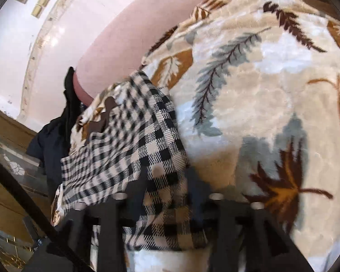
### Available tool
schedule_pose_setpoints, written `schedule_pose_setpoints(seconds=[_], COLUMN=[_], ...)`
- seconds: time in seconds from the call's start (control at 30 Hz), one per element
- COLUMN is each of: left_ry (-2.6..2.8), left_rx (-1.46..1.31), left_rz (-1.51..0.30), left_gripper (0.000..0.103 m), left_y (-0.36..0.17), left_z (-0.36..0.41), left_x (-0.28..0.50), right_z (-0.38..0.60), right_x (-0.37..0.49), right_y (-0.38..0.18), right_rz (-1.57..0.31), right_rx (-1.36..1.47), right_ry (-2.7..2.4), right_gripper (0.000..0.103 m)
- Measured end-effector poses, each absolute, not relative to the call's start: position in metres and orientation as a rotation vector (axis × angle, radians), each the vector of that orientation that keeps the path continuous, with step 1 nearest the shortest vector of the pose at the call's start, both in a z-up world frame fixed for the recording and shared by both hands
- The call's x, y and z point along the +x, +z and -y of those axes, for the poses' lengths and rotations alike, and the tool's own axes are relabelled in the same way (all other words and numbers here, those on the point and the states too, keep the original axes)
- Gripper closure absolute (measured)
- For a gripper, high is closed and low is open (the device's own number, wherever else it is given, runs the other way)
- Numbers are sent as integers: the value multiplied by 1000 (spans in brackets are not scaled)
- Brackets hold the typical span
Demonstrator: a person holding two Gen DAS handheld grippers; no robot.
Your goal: Fold large clothes
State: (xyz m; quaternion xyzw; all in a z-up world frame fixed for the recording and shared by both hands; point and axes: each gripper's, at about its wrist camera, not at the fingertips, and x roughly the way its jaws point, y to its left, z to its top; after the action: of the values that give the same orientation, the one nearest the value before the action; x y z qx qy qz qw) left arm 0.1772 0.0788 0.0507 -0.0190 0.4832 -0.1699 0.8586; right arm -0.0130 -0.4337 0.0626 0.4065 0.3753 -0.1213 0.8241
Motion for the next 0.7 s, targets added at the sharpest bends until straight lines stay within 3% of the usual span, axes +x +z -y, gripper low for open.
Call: schedule_pose_setpoints(seconds=[0.03, 0.27, 0.3, 0.33, 0.4, 0.43, 0.47, 0.6, 0.67, 0.7], left_ry=[-400, -597, -593, -587, -582, -579, -579, -496, -485, -483], left_rx=[-48, -15, 16, 57, 90, 101, 106, 149, 110, 99], left_rz=[-1019, -1101, -1110, -1106, -1085, -1073, -1061, -1041, -1078, -1084], left_gripper=[50, 46, 57, 76, 89, 92, 93, 95, 94, 93], left_y=[51, 34, 31, 29, 35, 40, 46, 58, 53, 51], left_z=[-77, -50, -46, -41, -37, -37, -39, -56, -64, -68], left_x=[173, 151, 148, 144, 140, 139, 137, 140, 149, 151], right_z=[429, 396, 388, 382, 373, 370, 371, 394, 402, 406], right_x=[-14, -21, -18, -18, -18, -19, -19, -34, -38, -40], right_y=[66, 58, 53, 48, 41, 42, 43, 50, 47, 47], right_rz=[-803, -948, -973, -995, -1025, -1033, -1041, -1040, -1055, -1054], right_rx=[848, 650, 615, 588, 540, 503, 508, 564, 590, 610], right_ry=[-237, -189, -184, -170, -153, -168, -160, -226, -241, -244], right_gripper=[49, 45, 44, 44, 48, 60, 82, 89, 89, 84])
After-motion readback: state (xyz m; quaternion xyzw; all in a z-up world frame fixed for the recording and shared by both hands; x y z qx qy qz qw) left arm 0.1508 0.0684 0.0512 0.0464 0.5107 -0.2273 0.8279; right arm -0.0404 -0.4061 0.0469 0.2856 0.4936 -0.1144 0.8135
